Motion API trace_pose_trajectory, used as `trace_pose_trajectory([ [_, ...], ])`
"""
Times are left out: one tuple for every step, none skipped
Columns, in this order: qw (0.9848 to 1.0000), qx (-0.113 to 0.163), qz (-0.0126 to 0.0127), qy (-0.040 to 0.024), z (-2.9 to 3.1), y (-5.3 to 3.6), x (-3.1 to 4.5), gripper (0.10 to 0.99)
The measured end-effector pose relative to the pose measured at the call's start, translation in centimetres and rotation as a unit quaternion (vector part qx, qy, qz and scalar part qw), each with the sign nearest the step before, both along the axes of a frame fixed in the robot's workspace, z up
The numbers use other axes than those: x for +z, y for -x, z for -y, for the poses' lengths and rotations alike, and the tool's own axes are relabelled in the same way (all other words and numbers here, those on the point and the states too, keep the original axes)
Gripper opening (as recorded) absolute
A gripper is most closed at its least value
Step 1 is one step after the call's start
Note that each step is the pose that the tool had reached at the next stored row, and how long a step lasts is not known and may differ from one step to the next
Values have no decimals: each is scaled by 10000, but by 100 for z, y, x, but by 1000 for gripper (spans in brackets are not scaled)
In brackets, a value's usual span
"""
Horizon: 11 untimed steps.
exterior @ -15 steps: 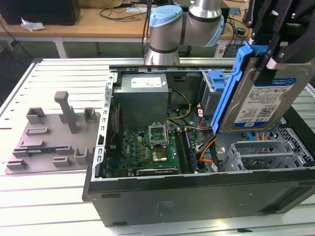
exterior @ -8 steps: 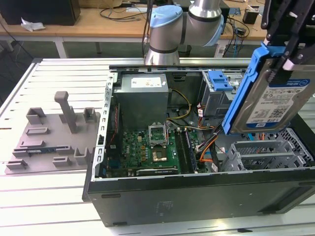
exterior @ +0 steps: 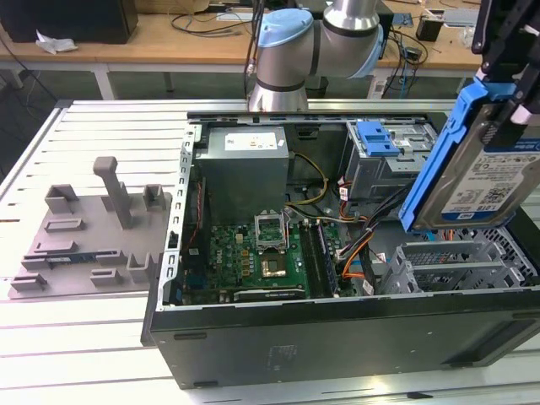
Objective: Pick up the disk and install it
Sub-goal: 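Insert the disk into the insertion slot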
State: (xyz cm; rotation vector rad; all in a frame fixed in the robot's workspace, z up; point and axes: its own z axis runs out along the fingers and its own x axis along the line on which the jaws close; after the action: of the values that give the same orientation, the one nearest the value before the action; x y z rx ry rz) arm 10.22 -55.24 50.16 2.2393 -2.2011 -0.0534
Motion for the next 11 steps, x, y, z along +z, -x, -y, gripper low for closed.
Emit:
trace_pose_trajectory([
  [10000,-7,0,0,0,-20,-3,369],
  [10000,-13,0,0,0,-38,-6,369],
  [10000,-19,0,0,0,-57,-9,369],
  [10000,-27,0,0,0,-81,-12,369],
  [10000,-33,0,-1,0,-99,-15,369],
  [10000,-41,0,-1,1,-125,-19,369],
  [10000,-49,0,-1,0,-155,-23,369],
  [10000,-54,0,-1,0,-164,-25,369],
  [10000,-61,0,0,0,-164,-28,369],
  [10000,-66,0,-1,0,-164,-32,369],
  [10000,-71,1,-1,0,-164,-40,369],
])
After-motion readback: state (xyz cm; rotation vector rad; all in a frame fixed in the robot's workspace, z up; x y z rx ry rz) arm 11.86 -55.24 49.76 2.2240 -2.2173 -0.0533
